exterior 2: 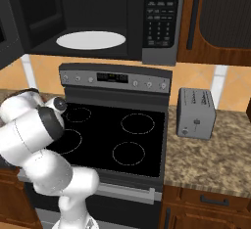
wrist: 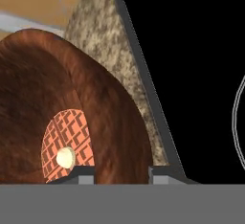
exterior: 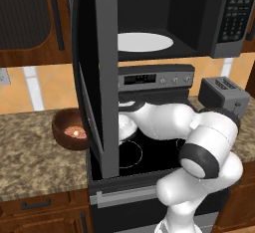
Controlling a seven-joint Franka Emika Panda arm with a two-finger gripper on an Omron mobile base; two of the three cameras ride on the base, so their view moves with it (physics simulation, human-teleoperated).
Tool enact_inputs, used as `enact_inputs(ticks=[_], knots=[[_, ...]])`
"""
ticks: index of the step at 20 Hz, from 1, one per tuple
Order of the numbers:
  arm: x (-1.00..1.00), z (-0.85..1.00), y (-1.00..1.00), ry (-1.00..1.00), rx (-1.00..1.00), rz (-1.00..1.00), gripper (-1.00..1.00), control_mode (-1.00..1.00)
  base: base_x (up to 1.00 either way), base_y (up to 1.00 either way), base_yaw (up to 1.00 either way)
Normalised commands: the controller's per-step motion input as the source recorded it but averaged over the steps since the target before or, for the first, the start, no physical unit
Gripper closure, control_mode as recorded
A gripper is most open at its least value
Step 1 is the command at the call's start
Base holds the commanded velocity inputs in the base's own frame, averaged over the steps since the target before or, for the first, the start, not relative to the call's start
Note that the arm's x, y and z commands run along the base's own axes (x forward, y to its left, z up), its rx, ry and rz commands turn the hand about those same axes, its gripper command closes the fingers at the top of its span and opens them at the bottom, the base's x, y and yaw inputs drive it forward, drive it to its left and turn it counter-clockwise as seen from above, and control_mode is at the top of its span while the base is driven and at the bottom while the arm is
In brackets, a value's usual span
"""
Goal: Open the microwave, place the bowl with waffle inside the microwave, then close the microwave door and turn it on.
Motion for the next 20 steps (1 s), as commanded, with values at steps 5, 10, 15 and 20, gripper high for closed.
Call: enact_inputs(ticks=[5,10,15,20], knots=[[0.0,0.75,-1.0,0.0,0.0,-0.19,1.0,-1.0,0.0,0.0,0.0],[-0.06,0.82,-1.0,0.0,-0.03,-0.14,1.0,-1.0,0.0,0.0,0.0],[-0.19,0.63,-1.0,0.04,-0.13,-0.12,1.0,-1.0,0.0,0.0,0.0],[-0.37,0.51,-1.0,0.11,-0.23,-0.06,1.0,-1.0,0.0,0.0,0.0]])
